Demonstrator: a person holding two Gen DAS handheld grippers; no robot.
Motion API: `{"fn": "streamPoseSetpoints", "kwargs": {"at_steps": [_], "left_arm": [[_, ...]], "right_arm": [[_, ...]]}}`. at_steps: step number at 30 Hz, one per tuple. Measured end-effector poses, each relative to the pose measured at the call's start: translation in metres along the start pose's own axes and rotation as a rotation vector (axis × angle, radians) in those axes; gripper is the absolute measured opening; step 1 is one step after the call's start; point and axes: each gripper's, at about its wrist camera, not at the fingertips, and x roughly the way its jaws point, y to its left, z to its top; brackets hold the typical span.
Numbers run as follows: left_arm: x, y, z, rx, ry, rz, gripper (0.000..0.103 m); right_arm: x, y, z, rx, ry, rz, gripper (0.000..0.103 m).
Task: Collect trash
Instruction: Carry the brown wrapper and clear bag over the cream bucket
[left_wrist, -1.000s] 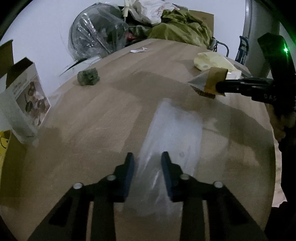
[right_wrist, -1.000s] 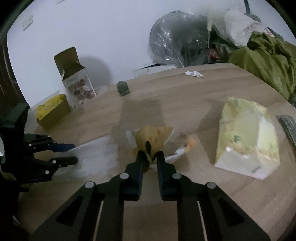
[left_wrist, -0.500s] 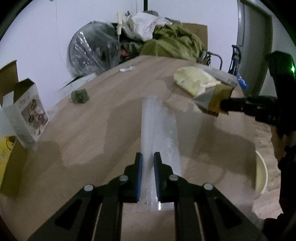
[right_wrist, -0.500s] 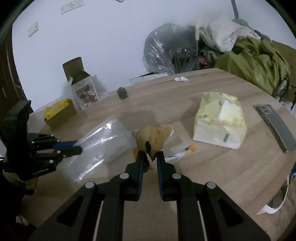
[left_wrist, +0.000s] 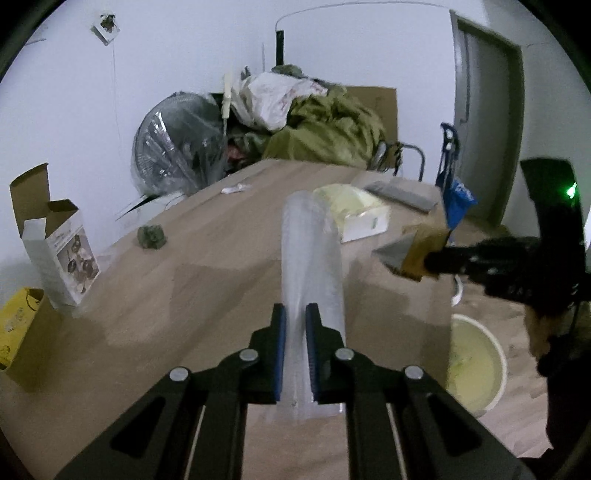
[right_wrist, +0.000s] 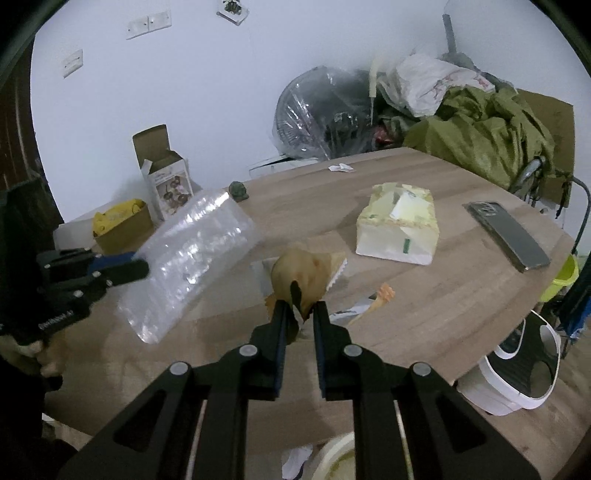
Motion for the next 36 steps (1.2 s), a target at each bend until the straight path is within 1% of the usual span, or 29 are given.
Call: {"fn": "streamPoseSetpoints", "kwargs": {"at_steps": [8, 14, 22, 31, 36], "left_arm": [[-0.017, -0.027, 0.003, 0.027, -0.045, -0.075, 0.010], [-0.016, -0.044, 0.002, 0.041, -0.054, -0.135, 0.010], [-0.007, -0.069, -0.002, 0.071, -0.047, -0.210, 0.010], [0.001, -0.100, -0.005, 0.115, -0.031, -0.284, 0.010], [0.007, -0.113, -0.007, 0.141, -0.014, -0.315, 0.010]], "right_arm": [[-0.029, -0.003, -0.016, 0.003, -0.019, -0.048, 0.013], [-0.051, -0.007, -0.032, 0.017, -0.027, -0.093, 0.013], [-0.071, -0.022, -0.055, 0.050, -0.014, -0.155, 0.013], [-0.085, -0.041, -0.079, 0.098, 0.002, -0.210, 0.013], [-0.088, -0.057, -0.099, 0.135, 0.033, -0.238, 0.013]]}}
